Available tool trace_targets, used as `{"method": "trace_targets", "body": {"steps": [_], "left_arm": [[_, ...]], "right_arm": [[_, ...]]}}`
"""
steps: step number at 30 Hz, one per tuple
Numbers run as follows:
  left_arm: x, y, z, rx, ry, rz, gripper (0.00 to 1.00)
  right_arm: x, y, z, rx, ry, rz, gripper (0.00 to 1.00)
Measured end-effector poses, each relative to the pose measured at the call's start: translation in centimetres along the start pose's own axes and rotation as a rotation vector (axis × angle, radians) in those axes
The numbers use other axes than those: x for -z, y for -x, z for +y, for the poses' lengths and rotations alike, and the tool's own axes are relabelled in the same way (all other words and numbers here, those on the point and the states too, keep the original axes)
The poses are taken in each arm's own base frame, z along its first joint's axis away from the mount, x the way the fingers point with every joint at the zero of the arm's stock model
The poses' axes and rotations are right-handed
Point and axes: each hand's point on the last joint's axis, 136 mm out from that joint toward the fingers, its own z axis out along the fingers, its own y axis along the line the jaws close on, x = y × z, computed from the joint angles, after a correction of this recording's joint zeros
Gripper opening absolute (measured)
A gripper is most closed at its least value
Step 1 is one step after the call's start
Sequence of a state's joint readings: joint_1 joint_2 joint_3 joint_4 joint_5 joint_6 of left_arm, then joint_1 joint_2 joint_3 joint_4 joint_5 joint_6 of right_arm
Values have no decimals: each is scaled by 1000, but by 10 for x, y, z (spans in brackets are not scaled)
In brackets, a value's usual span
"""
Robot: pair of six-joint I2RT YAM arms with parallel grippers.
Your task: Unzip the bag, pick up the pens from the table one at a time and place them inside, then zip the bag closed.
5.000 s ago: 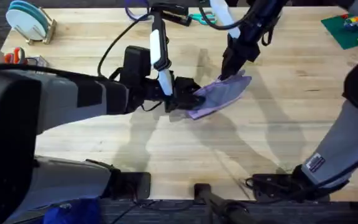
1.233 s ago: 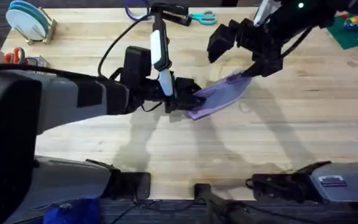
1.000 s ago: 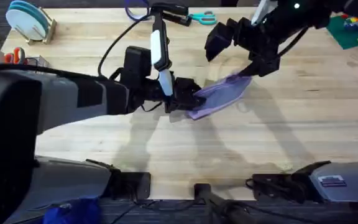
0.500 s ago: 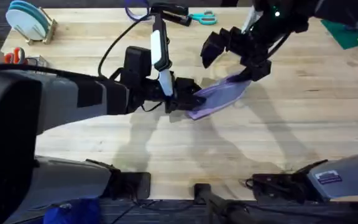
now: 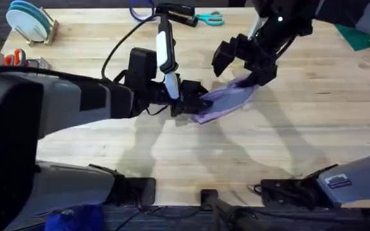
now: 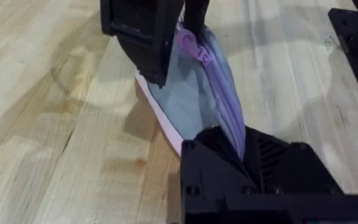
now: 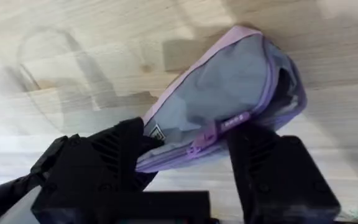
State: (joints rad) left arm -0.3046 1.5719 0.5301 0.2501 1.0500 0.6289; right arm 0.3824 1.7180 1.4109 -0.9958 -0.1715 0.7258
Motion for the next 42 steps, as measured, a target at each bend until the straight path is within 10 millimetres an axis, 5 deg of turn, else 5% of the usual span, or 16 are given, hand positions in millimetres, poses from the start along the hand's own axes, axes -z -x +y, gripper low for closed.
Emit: {"method": "trace_targets", "body": {"steps": [5,9,10,12,26,36,42], "left_arm": [[0,0,0,0,1,0,43],[0,0,0,1,0,1,43],[0,0,0,2,0,1,43],[0,0,0,2,0,1,43],[0,0,0,3,-1,1,43],[0,0,-1,2,-3,-1,43],[0,0,-1,1,-3,-2,43]], "right_arm": [[0,-1,-2,-2,-11,1,612],[-3,-2,-9,-4,-39,2,291],[-3,-2,-12,-7,-51,0,143],[-4,-2,-16,-16,-62,0,41],[-3,-2,-15,-11,-59,-3,33],[32,-13,-4,30,22,-47,32],[35,-16,-4,31,27,-45,33]]}}
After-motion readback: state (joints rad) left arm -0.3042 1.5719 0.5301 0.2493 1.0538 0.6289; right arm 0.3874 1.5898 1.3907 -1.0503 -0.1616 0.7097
